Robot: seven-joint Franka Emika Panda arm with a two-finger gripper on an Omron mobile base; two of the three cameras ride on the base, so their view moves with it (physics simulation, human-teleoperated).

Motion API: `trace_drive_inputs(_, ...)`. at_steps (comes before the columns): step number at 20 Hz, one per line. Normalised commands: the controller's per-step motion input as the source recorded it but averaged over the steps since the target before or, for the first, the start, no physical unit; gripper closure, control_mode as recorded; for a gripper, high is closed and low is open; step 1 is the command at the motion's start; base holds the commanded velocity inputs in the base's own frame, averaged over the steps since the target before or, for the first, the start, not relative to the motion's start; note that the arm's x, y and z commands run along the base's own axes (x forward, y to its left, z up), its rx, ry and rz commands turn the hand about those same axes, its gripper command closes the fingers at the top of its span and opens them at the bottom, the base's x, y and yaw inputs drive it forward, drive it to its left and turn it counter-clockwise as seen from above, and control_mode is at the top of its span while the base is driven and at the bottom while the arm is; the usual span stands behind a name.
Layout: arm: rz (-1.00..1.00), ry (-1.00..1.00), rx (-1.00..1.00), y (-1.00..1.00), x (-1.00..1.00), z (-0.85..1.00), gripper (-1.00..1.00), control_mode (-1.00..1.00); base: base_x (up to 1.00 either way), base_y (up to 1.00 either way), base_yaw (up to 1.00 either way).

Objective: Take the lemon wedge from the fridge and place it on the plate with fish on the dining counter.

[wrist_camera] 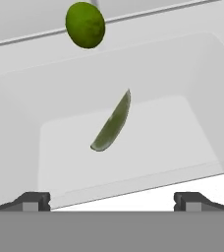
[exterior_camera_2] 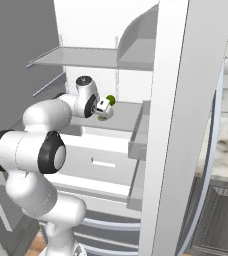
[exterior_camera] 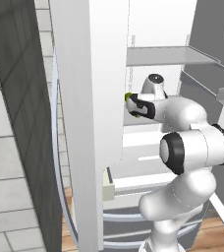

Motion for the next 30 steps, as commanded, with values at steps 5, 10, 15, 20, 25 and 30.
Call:
trace_drive_inputs(5, 0.00, 0.00, 0.00, 0.00, 0.32, -0.08, -1.00, -1.00, 0.00, 0.00, 0.00)
trace_drive_inputs(10, -0.01, 0.00, 0.00, 0.00, 0.40, -0.06, -1.00, -1.00, 0.00, 0.00, 0.00)
trace_drive_inputs(15, -0.06, 0.00, 0.00, 0.00, 0.32, -0.18, -1.00, -1.00, 0.00, 0.00, 0.00)
trace_drive_inputs(20, -0.09, 0.00, 0.00, 0.00, 0.24, -0.15, -1.00, -1.00, 0.00, 0.00, 0.00)
trace_drive_inputs(25, -0.02, 0.00, 0.04, 0.00, 0.07, -0.01, -1.00, -1.00, 0.00, 0.00, 0.00)
trace_drive_inputs(30, 0.00, 0.08, 0.05, 0.00, 0.04, -0.31, -1.00, -1.00, 0.00, 0.00, 0.00)
